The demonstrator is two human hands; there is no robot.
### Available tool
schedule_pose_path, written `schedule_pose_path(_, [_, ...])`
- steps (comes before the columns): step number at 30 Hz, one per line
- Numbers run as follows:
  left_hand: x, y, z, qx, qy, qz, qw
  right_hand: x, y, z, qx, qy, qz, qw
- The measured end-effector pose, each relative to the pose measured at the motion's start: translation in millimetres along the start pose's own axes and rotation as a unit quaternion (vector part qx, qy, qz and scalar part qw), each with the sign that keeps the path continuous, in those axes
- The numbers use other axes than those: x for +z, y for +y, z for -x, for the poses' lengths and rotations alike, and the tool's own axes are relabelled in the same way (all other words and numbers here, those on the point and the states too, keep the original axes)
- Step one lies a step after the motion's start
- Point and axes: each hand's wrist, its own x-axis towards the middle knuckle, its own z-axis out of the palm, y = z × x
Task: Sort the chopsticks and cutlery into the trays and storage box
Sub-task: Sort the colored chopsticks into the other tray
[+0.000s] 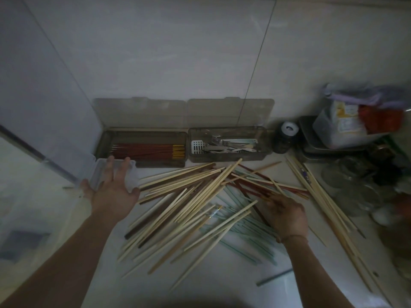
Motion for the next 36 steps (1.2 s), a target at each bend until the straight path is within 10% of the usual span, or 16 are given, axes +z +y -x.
schedule_pose_path(4, [0,0,0,-0.003,-0.002,0.002,1.000,-31,5,-4,0.071,0.035,-0.238,0.968])
schedule_pose_path(7, [0,-1,0,0.000,0.003,0.003,1.000,-51,6,-8,0.103,0.023,-0.505,0.856])
schedule_pose_path(12, [2,0,-1,0.000,0.006,-0.005,1.000,-65,-18,-20,0.081,0.104,-0.645,0.753])
schedule_pose_path(19, [2,0,0,0.008,0.017,0.005,1.000,-37,-125,-20,0.018,0.051,-0.609,0.792])
schedule_pose_path(28, [-7,0,5,0.026,0.029,0.025,0.999,29,-239,-35,0.104,0.029,-0.698,0.707])
schedule_pose_path(36, [-10,0,7,0.019,0.003,0.031,0.999,89,-273,-41,0.153,-0.054,-0.604,0.780])
